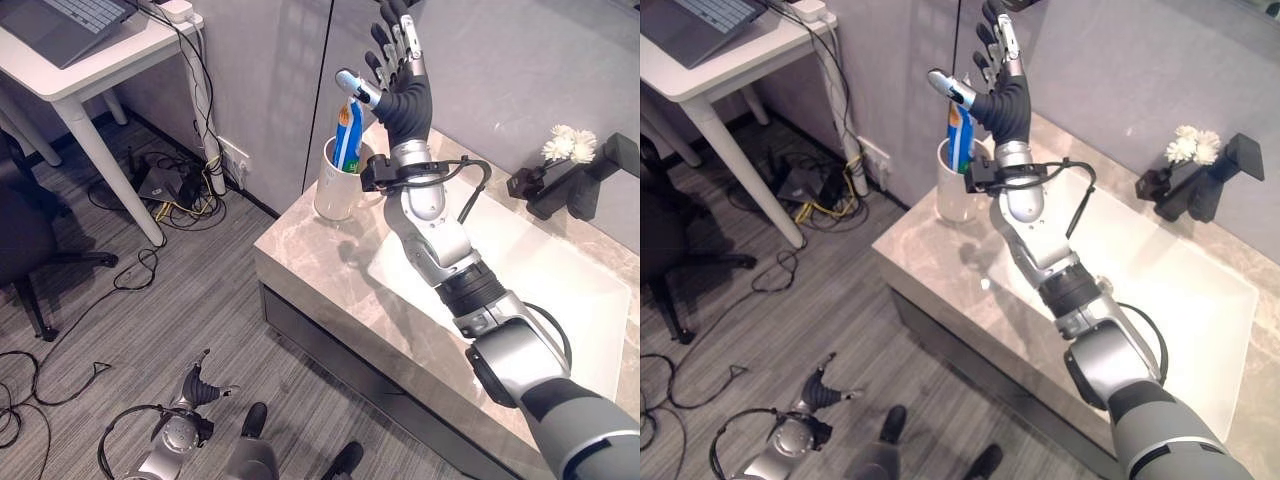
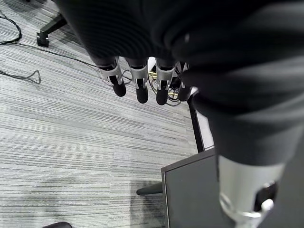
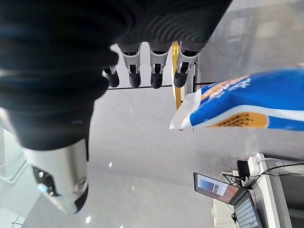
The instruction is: Put brush and paste in cup on sink, flatten towel.
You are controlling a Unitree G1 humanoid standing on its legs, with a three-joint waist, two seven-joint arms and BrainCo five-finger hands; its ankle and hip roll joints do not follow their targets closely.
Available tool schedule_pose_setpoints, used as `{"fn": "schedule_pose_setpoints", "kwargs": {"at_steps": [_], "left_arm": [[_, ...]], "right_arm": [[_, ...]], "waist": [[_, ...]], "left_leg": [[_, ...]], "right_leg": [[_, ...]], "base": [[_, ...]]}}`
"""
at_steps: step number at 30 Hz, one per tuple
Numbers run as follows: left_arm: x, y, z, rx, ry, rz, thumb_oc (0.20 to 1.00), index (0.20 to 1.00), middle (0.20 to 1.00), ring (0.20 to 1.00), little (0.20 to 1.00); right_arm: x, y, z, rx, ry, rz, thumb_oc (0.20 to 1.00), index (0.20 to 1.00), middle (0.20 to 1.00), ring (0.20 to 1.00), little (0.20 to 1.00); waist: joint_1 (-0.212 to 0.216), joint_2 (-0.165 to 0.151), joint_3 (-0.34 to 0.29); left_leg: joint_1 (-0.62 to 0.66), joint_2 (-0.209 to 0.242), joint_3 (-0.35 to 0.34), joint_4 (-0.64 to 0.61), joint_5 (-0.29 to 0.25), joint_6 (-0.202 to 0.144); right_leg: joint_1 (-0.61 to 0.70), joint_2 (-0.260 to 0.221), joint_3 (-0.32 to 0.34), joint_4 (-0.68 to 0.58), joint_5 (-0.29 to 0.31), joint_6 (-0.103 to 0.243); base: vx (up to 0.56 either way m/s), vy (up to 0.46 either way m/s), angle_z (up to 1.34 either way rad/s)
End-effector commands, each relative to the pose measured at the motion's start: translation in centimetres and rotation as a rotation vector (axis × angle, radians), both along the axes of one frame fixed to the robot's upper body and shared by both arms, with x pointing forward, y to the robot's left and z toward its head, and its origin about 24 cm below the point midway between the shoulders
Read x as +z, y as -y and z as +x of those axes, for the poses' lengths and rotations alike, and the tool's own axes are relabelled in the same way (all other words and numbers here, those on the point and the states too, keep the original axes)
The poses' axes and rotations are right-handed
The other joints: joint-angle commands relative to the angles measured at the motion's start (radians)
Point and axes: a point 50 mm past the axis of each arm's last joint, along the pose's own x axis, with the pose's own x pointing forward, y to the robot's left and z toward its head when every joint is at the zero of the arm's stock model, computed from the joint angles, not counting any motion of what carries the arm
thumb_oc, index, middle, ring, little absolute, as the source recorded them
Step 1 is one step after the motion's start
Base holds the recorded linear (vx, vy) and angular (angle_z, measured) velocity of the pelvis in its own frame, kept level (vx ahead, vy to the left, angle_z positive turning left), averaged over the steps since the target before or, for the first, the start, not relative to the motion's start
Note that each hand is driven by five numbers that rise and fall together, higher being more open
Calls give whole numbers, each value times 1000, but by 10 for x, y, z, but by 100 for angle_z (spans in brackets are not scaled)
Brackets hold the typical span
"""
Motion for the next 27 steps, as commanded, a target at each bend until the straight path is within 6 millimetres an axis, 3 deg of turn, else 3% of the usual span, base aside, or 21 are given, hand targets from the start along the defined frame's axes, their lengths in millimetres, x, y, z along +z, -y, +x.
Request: {"fn": "schedule_pose_setpoints", "kwargs": {"at_steps": [1,5,6,7,11,14,16,19,21,25,27], "left_arm": [[5,-5,8,-40,33,55,1000,1000,1000,1000,1000],[6,-4,8,-45,36,53,1000,1000,1000,1000,1000],[6,-3,8,-53,41,54,1000,1000,1000,1000,1000],[9,-3,10,-65,52,55,1000,1000,1000,1000,1000],[9,-1,9,-84,53,53,1000,1000,1000,1000,1000],[10,-1,7,-103,50,47,1000,1000,1000,1000,1000],[8,-2,4,-106,35,48,1000,1000,1000,1000,1000],[5,1,1,-114,22,47,1000,1000,1000,1000,1000],[3,2,-3,-140,-1,50,1000,1000,1000,1000,1000],[4,6,-3,-174,-2,40,1000,1000,1000,1000,1000],[7,10,-1,-197,11,16,1000,1000,1000,1000,1000]], "right_arm": [[54,6,-13,-72,218,-12,1000,1000,1000,1000,1000],[69,20,-24,-192,337,-121,1000,1000,1000,1000,1000],[76,28,-30,-248,399,-166,1000,1000,1000,1000,1000],[84,51,-41,-395,508,-266,1000,1000,1000,1000,1000],[83,77,-54,-535,589,-373,1000,1000,1000,1000,1000],[69,126,-74,-820,654,-636,1000,1000,1000,1000,1000],[57,141,-82,-887,646,-797,1000,1000,1000,1000,1000],[46,154,-90,-924,611,-795,1000,1000,1000,1000,1000],[23,182,-100,-1024,514,-896,1000,1000,1000,1000,1000],[13,202,-106,-1090,439,-847,1000,1000,1000,1000,1000],[-9,235,-111,-1192,281,-731,1000,1000,1000,1000,1000]], "waist": [[21,-5,-10],[16,8,-22],[13,12,-27],[3,23,-36],[-12,34,-48],[-58,61,-65],[-84,75,-73],[-108,90,-79],[-169,126,-86],[-191,144,-91],[-225,172,-94]], "left_leg": [[-12,-23,10,-35,22,16],[-7,-22,11,-35,30,14],[-4,-21,11,-35,29,13],[5,-17,14,-35,24,8],[6,-17,12,-35,30,6],[26,-7,23,-35,23,-3],[37,0,39,-35,21,-6],[41,4,52,-35,28,-5],[62,18,91,-35,27,-7],[72,25,108,-35,27,-8],[92,35,132,-35,20,-13]], "right_leg": [[132,-74,66,-1,129,88],[139,-75,64,-1,125,87],[143,-74,65,-1,122,87],[152,-71,65,-1,113,88],[155,-70,60,-1,111,89],[165,-65,70,-1,89,89],[163,-60,86,-1,82,88],[154,-58,102,-1,78,84],[143,-52,143,-1,62,78],[138,-48,160,-1,54,73],[136,-43,189,-1,39,69]], "base": [[0,0,0],[0,0,0],[0,0,0],[0,0,0],[0,-3,3],[2,-1,-2],[-18,7,-8],[-35,0,-29],[-41,-25,-27],[-25,-21,-33],[-25,-45,-35]]}}
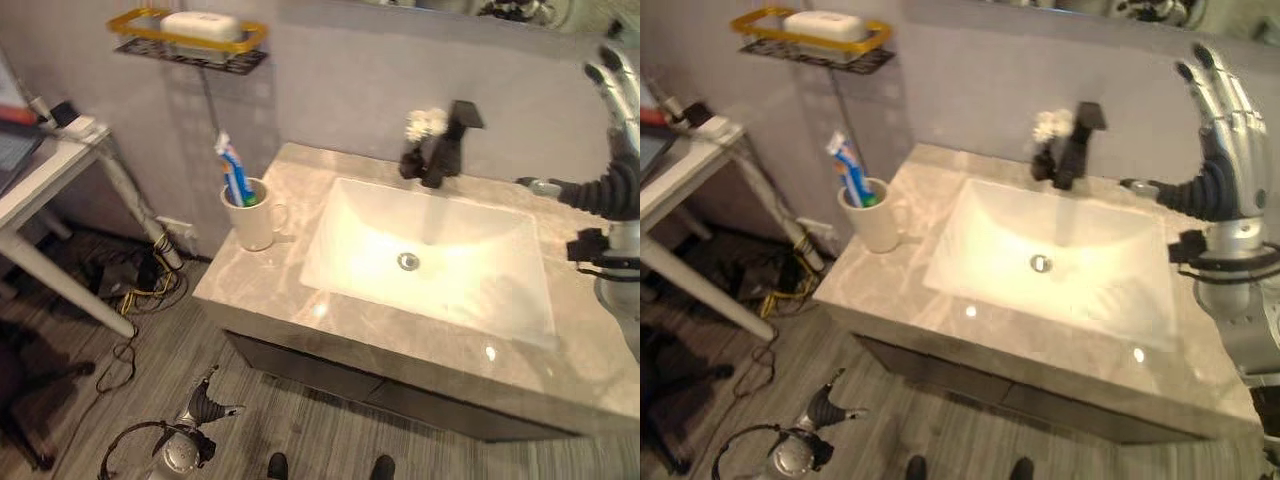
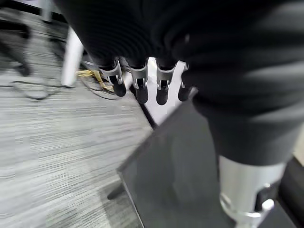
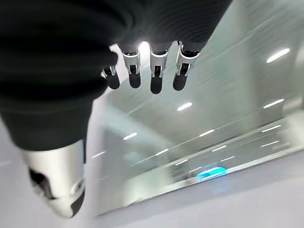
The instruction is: Put brush and paste in cup on sink, flatten towel.
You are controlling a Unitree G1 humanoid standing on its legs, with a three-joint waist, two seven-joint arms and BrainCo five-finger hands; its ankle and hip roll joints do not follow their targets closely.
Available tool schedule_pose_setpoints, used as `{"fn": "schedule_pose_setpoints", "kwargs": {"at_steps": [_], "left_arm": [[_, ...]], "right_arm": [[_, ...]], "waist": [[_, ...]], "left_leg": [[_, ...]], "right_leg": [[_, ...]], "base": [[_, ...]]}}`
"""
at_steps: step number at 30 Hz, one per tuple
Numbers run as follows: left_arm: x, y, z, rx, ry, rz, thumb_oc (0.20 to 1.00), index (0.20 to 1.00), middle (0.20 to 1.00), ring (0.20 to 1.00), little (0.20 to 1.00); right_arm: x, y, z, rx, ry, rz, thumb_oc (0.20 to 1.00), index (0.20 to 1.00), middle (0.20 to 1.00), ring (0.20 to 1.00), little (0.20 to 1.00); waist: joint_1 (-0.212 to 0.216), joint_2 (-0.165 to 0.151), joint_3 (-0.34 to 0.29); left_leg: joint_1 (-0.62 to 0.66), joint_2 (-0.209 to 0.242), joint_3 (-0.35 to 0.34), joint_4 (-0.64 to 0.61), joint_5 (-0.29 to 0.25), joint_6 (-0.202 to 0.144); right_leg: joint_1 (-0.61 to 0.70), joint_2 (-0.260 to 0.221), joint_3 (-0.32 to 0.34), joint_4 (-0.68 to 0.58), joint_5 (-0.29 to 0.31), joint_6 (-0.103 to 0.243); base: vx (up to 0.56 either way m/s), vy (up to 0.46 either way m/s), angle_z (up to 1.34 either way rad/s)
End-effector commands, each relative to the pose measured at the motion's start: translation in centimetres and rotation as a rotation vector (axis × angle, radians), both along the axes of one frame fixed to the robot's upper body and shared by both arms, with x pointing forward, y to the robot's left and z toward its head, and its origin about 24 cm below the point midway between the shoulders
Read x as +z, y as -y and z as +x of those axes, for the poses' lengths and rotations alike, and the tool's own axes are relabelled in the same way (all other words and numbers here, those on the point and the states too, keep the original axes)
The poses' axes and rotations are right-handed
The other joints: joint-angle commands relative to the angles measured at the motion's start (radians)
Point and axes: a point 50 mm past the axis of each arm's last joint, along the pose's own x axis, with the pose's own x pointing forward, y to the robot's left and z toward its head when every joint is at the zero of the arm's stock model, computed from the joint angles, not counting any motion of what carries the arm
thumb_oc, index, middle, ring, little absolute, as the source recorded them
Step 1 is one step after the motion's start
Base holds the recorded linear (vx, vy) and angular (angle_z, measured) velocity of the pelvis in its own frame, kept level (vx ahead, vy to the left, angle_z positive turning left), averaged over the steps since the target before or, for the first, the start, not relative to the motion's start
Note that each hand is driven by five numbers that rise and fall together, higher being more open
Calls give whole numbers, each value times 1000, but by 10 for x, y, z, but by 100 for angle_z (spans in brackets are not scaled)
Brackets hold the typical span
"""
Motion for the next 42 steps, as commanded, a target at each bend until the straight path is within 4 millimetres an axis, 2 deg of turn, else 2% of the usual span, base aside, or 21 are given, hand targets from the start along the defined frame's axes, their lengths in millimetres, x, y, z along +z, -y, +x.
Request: {"fn": "schedule_pose_setpoints", "kwargs": {"at_steps": [1,7,8,11,12,13,14,16,17,19,20,22,23,25,26,27,30,33,35,36,42], "left_arm": [[14,1,17,-85,73,2,1000,1000,1000,1000,1000],[16,3,17,-105,79,-12,1000,1000,1000,1000,1000],[15,4,16,-103,73,-15,1000,1000,1000,1000,1000],[15,4,15,-96,68,-20,1000,1000,1000,1000,1000],[12,2,13,-67,59,-37,1000,1000,1000,1000,1000],[12,2,13,-56,58,-47,1000,1000,1000,1000,1000],[11,2,12,-42,59,-62,1000,1000,1000,1000,1000],[13,1,13,-42,62,-69,1000,1000,1000,1000,1000],[16,0,11,-82,35,-95,1000,1000,1000,1000,1000],[15,-2,3,-131,-23,-110,1000,1000,1000,1000,1000],[16,-2,0,-168,-48,-111,1000,1000,1000,1000,1000],[15,-12,-10,-188,-106,-93,1000,1000,1000,1000,1000],[16,-21,-19,-206,-155,-77,1000,1000,1000,1000,1000],[24,-27,-23,-219,-159,-87,1000,1000,1000,1000,1000],[52,-31,-22,-247,-92,-231,1000,1000,1000,1000,1000],[52,-33,-27,-201,-102,-327,1000,1000,1000,1000,1000],[75,-30,-22,-262,-82,-453,1000,1000,1000,1000,1000],[111,-23,-13,-367,-8,-518,1000,1000,1000,1000,1000],[120,-24,-12,-378,8,-527,1000,1000,1000,1000,1000],[140,-22,-7,-428,56,-549,1000,1000,1000,1000,1000],[192,-19,2,-488,266,-577,1000,1000,1000,1000,1000]], "right_arm": [[10,24,-6,-74,134,169,1000,1000,1000,1000,1000],[-39,72,-27,-350,-9,237,1000,1000,1000,1000,1000],[-56,83,-30,-400,-54,302,1000,1000,1000,1000,1000],[-77,93,-37,-460,-122,359,1000,1000,1000,1000,1000],[-104,102,-47,-544,-215,400,1000,1000,1000,1000,1000],[-118,107,-52,-582,-264,428,1000,1000,1000,1000,1000],[-158,118,-66,-680,-402,524,1000,1000,1000,1000,1000],[-187,122,-77,-747,-539,553,1000,1000,1000,1000,1000],[-206,131,-88,-837,-738,452,1000,1000,1000,1000,1000],[-236,136,-104,-896,-928,516,1000,1000,1000,1000,1000],[-255,132,-110,-894,-1017,608,1000,1000,1000,1000,1000],[-274,121,-106,-832,-1134,669,1000,1000,1000,1000,1000],[-303,99,-108,-755,-1360,664,1000,1000,1000,1000,1000],[-324,79,-111,-689,-1492,675,1000,1000,1000,1000,1000],[-348,44,-110,-564,-1632,691,1000,1000,1000,1000,1000],[-354,33,-111,-516,-1682,697,1000,1000,1000,1000,1000],[-372,2,-118,-432,-1767,743,1000,1000,1000,1000,1000],[-381,-21,-119,-328,-1885,527,1000,1000,1000,1000,1000],[-382,-26,-118,-309,-1894,484,1000,1000,1000,1000,1000],[-382,-31,-117,-271,-1891,418,1000,1000,1000,1000,1000],[-372,-40,-112,-169,-1721,609,1000,1000,1000,1000,1000]], "waist": [[16,-20,0],[-40,22,-2],[-51,29,-1],[-66,34,1],[-82,39,0],[-84,40,0],[-84,43,1],[-84,45,4],[-82,50,7],[-77,59,7],[-71,64,7],[-66,67,7],[-47,73,9],[-36,75,10],[-19,80,13],[-12,83,14],[2,88,5],[22,91,1],[23,89,-3],[31,91,-4],[34,91,-6]], "left_leg": [[-34,38,19,0,36,-34],[-3,58,75,0,28,-35],[9,62,85,0,20,-35],[14,66,98,0,26,-33],[24,71,111,0,25,-33],[27,73,116,0,25,-33],[34,77,121,0,26,-33],[37,79,123,0,29,-35],[38,81,119,0,30,-36],[38,81,116,0,33,-37],[43,82,113,0,28,-39],[41,83,111,0,35,-41],[42,81,104,0,39,-42],[39,81,93,0,45,-44],[34,78,74,0,51,-49],[36,78,68,0,50,-50],[23,71,48,0,59,-52],[25,68,33,0,57,-56],[17,67,25,0,64,-57],[10,66,10,0,68,-59],[3,60,-3,0,75,-62]], "right_leg": [[91,-42,62,-1,19,60],[68,-34,129,-1,6,55],[69,-31,141,-1,0,55],[59,-26,160,-1,8,48],[56,-20,174,-1,8,45],[57,-17,180,-1,8,43],[58,-12,189,-1,8,39],[60,-9,189,-1,7,36],[65,-7,186,-1,6,35],[66,-5,180,-1,6,34],[73,-3,176,-1,1,35],[71,-2,173,-1,4,31],[79,1,167,-1,-1,28],[87,3,154,-1,-2,25],[101,4,132,-1,-5,23],[107,5,127,-1,-8,24],[114,3,106,-1,-7,23],[126,3,89,-1,-13,23],[124,2,81,-1,-11,23],[127,3,70,-1,-12,23],[134,-2,53,-1,-10,26]], "base": [[-26,-30,-29],[-21,-31,-27],[-12,-42,-32],[-8,-33,-38],[7,-66,-29],[9,-87,-24],[-6,-61,-27],[-22,-49,-17],[-14,-42,-1],[-16,-27,2],[-41,-13,3],[-27,-9,0],[-34,-28,3],[-29,-29,14],[-18,-19,27],[-30,-13,38],[-10,-1,43],[2,-9,18],[-16,-12,23],[-12,-10,11],[-1,-4,10]]}}
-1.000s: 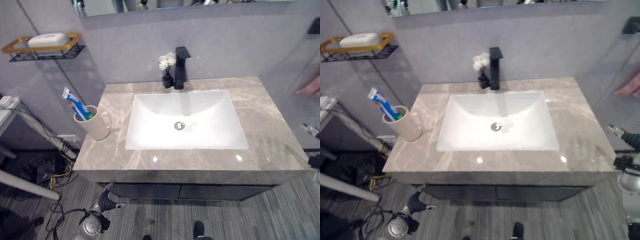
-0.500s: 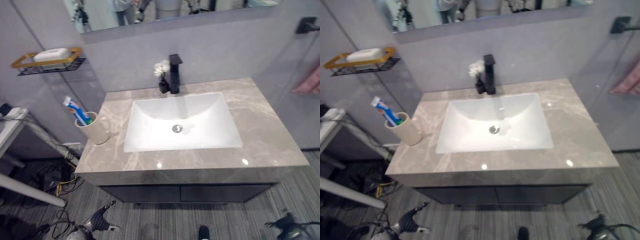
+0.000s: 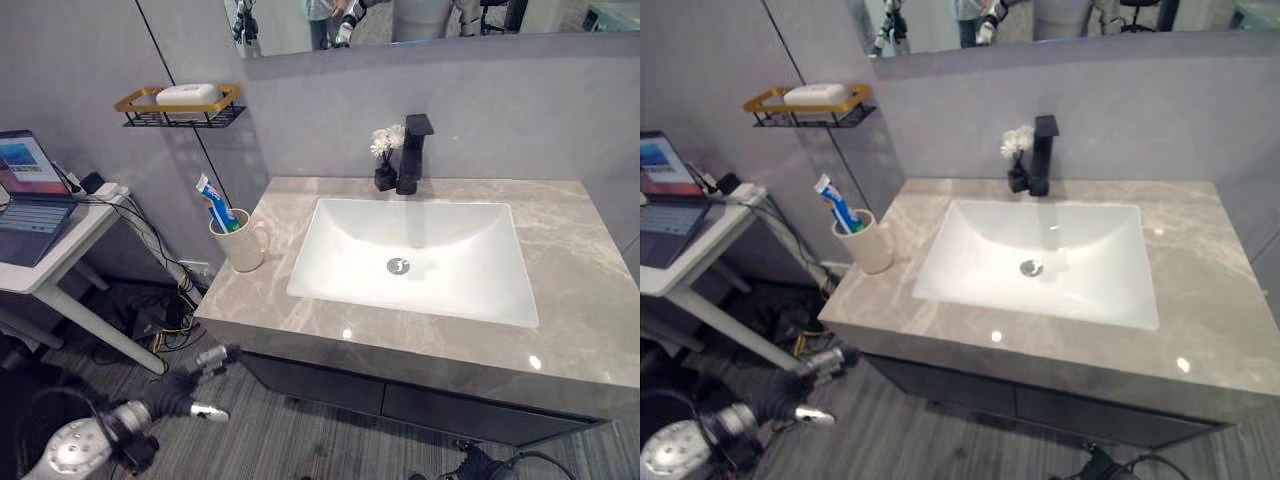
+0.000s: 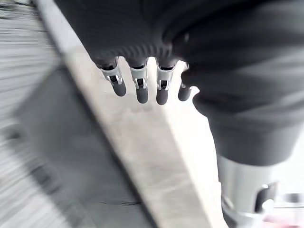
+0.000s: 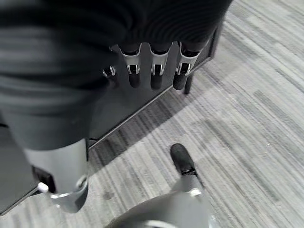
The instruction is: Put brush and paste in cup on sink, flatten towel.
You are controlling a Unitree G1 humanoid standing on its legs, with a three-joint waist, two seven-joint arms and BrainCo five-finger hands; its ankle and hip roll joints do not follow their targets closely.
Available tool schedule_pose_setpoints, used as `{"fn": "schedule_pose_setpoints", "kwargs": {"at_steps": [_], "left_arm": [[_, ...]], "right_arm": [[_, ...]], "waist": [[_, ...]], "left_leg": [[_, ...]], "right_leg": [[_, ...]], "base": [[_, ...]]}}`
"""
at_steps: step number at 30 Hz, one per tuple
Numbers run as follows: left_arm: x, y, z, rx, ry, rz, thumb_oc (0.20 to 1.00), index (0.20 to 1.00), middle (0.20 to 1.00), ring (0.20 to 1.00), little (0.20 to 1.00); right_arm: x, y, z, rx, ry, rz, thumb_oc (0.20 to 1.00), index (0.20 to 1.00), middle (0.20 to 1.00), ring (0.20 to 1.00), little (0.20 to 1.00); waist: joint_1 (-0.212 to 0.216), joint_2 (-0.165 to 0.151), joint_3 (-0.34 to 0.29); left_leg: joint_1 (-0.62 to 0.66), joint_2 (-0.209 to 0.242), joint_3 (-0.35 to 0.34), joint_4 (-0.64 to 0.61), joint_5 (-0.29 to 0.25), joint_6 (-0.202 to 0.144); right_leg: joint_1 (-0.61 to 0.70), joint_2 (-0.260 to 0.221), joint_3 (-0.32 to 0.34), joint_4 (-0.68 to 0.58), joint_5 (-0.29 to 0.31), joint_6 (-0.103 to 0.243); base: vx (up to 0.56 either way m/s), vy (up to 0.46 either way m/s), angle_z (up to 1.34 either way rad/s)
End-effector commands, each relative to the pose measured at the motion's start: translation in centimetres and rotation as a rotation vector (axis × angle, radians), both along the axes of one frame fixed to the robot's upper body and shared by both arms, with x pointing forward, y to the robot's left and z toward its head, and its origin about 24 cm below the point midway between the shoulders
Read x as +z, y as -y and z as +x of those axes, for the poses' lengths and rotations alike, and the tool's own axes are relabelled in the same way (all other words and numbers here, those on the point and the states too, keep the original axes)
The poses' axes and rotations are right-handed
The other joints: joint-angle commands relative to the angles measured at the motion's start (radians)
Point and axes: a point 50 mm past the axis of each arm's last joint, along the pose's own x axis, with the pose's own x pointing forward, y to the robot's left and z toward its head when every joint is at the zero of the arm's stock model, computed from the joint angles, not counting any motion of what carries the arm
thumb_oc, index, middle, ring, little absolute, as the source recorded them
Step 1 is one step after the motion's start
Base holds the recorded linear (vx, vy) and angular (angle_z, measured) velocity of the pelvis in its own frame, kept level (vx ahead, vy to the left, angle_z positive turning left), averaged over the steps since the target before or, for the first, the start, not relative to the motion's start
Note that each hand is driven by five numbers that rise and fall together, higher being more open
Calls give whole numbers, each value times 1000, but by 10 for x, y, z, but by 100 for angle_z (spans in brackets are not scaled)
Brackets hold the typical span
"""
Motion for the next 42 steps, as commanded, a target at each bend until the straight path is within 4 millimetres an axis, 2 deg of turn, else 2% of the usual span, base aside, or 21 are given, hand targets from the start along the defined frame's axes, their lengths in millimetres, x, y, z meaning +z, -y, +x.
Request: {"fn": "schedule_pose_setpoints", "kwargs": {"at_steps": [1,4,8,11,12,13,14,19,26,33,36,42], "left_arm": [[40,-4,13,21,203,-36,1000,1000,1000,1000,1000],[47,-14,16,122,280,-66,1000,1000,1000,1000,1000],[46,-27,16,213,307,-48,1000,1000,1000,1000,1000],[44,-40,16,296,333,10,749,749,749,749,749],[43,-42,18,306,332,17,558,558,558,558,558],[42,-46,18,321,331,28,479,479,479,479,479],[37,-53,20,367,326,45,200,200,200,200,200],[40,-62,24,432,367,77,200,200,200,200,200],[40,-66,38,488,411,76,200,200,200,200,200],[35,-70,44,539,421,83,200,200,200,200,200],[30,-76,48,587,416,106,200,200,200,200,200],[30,-78,51,589,418,138,200,200,200,200,200]], "right_arm": [[13,-7,28,-28,180,60,1000,1000,1000,1000,1000],[12,-10,23,-44,187,79,1000,1000,1000,1000,1000],[13,-9,21,-18,193,72,1000,1000,1000,1000,1000],[14,-6,19,-25,192,58,1000,1000,1000,1000,1000],[14,-5,19,-33,194,60,1000,1000,1000,1000,1000],[15,-4,18,-44,200,68,1000,1000,1000,1000,1000],[13,1,10,-103,192,61,1000,1000,1000,1000,1000],[9,6,1,-230,187,63,1000,1000,1000,1000,1000],[8,13,-5,-290,175,46,1000,1000,1000,1000,1000],[8,15,-5,-302,175,36,1000,1000,1000,1000,1000],[10,19,1,-295,180,14,1000,1000,1000,1000,1000],[12,19,6,-290,192,16,1000,1000,1000,1000,1000]], "waist": [[-6,-52,0],[-7,-53,0],[-6,-51,0],[-8,-51,5],[-9,-50,8],[-9,-50,10],[-19,-50,12],[-34,-50,15],[-55,-57,26],[-70,-63,40],[-80,-67,61],[-79,-77,69]], "left_leg": [[-75,2,-12,7,80,-36],[-75,1,-12,7,81,-35],[-75,-1,-8,7,81,-35],[-74,0,-1,7,79,-34],[-75,-1,0,7,79,-33],[-76,-1,2,7,78,-33],[-76,0,8,7,77,-33],[-75,0,24,7,71,-30],[-69,-9,43,7,53,-20],[-72,-17,63,7,44,-11],[-87,-24,83,7,41,-5],[-96,-27,92,7,36,-2]], "right_leg": [[58,-52,41,4,14,45],[59,-55,39,4,15,45],[56,-58,40,4,16,46],[51,-59,46,4,17,48],[48,-60,48,4,18,49],[45,-61,51,4,19,50],[42,-62,54,4,22,50],[28,-66,71,4,26,53],[17,-79,96,4,29,59],[-4,-89,120,4,37,66],[-37,-95,147,4,54,72],[-52,-99,158,4,60,74]], "base": [[0,0,0],[0,0,0],[0,0,0],[0,0,0],[0,0,0],[-1,10,-4],[8,18,-3],[7,8,-1],[27,39,-9],[27,46,-13],[21,67,-17],[41,25,-9]]}}
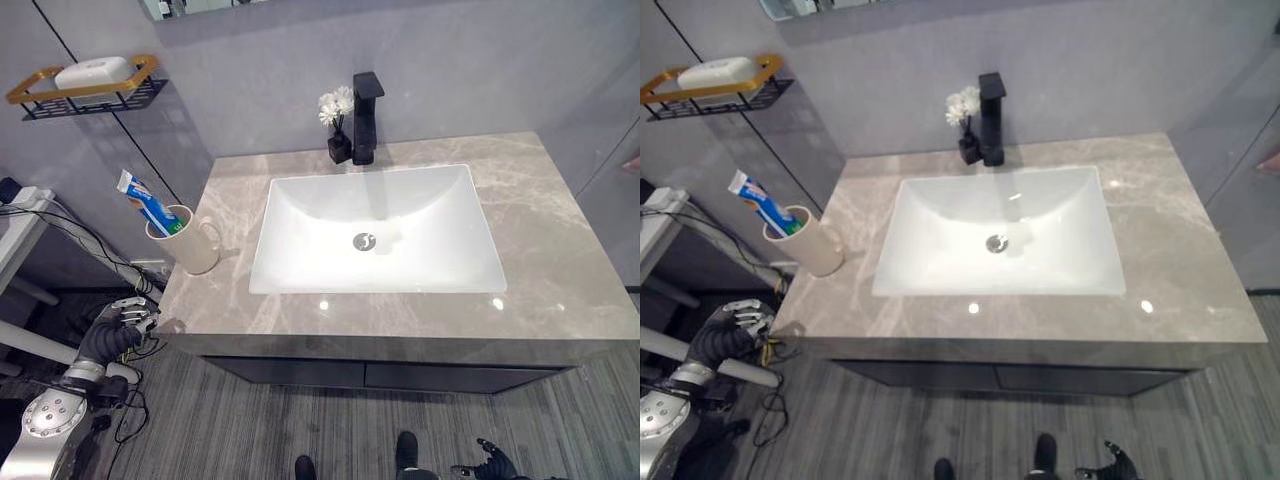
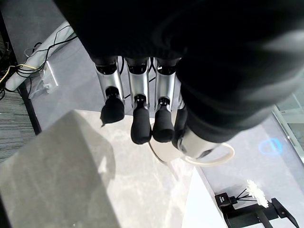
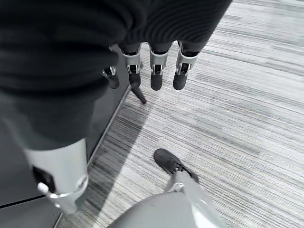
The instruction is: Put brush and paste in cup on sink, flatten towel.
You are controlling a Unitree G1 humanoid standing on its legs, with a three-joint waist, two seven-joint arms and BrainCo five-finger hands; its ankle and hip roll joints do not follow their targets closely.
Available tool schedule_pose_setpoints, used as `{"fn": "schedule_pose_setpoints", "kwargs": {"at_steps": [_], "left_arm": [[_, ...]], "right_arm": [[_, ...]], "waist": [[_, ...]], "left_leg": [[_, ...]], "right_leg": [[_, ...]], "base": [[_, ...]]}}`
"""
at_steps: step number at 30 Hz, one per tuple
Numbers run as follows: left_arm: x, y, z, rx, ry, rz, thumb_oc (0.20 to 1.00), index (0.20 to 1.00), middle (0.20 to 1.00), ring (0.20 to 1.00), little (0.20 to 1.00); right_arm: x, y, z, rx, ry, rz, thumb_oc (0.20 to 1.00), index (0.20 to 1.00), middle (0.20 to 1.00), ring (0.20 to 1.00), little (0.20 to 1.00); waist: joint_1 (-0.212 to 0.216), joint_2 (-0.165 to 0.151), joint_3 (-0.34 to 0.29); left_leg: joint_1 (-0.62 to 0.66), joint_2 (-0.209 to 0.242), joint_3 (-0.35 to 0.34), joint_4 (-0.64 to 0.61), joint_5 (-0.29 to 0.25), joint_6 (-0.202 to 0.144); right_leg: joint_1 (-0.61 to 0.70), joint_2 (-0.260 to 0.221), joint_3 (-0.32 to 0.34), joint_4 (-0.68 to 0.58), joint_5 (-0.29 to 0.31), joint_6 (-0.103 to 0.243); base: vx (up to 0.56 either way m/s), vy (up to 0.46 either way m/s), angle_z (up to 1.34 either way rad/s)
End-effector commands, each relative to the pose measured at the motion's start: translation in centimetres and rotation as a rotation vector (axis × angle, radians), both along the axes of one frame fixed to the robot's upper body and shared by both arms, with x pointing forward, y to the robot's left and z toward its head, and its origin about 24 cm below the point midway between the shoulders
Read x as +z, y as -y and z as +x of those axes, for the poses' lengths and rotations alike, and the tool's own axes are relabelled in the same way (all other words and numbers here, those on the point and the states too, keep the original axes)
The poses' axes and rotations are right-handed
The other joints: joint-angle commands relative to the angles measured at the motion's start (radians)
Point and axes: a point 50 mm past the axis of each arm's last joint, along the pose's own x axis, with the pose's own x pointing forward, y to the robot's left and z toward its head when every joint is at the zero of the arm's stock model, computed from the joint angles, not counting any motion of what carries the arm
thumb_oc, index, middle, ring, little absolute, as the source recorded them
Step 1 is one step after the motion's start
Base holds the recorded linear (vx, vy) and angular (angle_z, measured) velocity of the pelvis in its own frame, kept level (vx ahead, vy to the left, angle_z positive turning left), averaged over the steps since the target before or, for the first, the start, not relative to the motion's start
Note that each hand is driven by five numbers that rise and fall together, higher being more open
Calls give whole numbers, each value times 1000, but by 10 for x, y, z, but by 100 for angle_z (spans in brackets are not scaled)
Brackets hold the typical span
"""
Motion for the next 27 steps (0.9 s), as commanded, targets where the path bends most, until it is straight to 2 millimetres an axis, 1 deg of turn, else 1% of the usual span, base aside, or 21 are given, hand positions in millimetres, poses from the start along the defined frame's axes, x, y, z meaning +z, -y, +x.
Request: {"fn": "schedule_pose_setpoints", "kwargs": {"at_steps": [1,8,12,14,17,18,20,21,27], "left_arm": [[33,-11,15,34,145,88,200,200,200,200,200],[40,-14,17,43,163,129,200,200,200,200,200],[43,-15,19,49,169,145,200,200,200,200,200],[50,-17,24,51,190,162,200,200,200,200,200],[52,-17,25,54,196,166,200,200,200,200,200],[60,-18,31,54,219,183,200,200,200,200,200],[64,-19,34,58,231,187,200,200,200,200,200],[70,-19,41,64,255,189,200,200,200,200,200],[83,-13,59,62,311,196,200,200,200,200,200]], "right_arm": [[6,-6,29,19,85,1,1000,1000,1000,1000,1000],[10,-8,41,42,115,1,1000,1000,1000,1000,1000],[10,-9,42,54,114,-2,1000,1000,1000,1000,1000],[10,-8,43,54,113,-6,1000,1000,1000,1000,1000],[10,-8,44,54,111,-6,1000,1000,1000,1000,1000],[10,-8,45,58,109,-8,1000,1000,1000,1000,1000],[11,-8,46,58,112,-10,1000,1000,1000,1000,1000],[12,-7,49,58,117,-14,1000,1000,1000,1000,1000],[14,-9,56,58,135,-17,1000,1000,1000,1000,1000]], "waist": [[-15,-68,23],[-13,-74,45],[-11,-78,53],[-13,-79,63],[-12,-80,65],[-14,-82,78],[-15,-83,85],[-17,-84,97],[-24,-85,122]], "left_leg": [[-30,-22,-8,4,38,-5],[-26,-28,4,4,30,1],[-27,-29,10,4,30,3],[-35,-30,13,4,31,3],[-38,-30,14,4,32,3],[-52,-28,15,4,38,0],[-63,-26,15,4,43,-2],[-81,-24,11,4,51,-5],[-123,-20,-1,4,64,-13]], "right_leg": [[81,-100,57,6,30,84],[76,-104,70,6,35,88],[70,-105,75,6,39,91],[59,-106,81,6,43,93],[54,-105,82,6,45,93],[38,-104,84,6,50,95],[27,-103,84,6,53,95],[11,-100,82,6,57,95],[-23,-97,74,6,69,95]], "base": [[72,32,-16],[41,22,-4],[8,7,-2],[11,13,-6],[0,-1,-14],[-34,-5,-8],[-43,-12,0],[-35,-18,2],[-7,-5,0]]}}
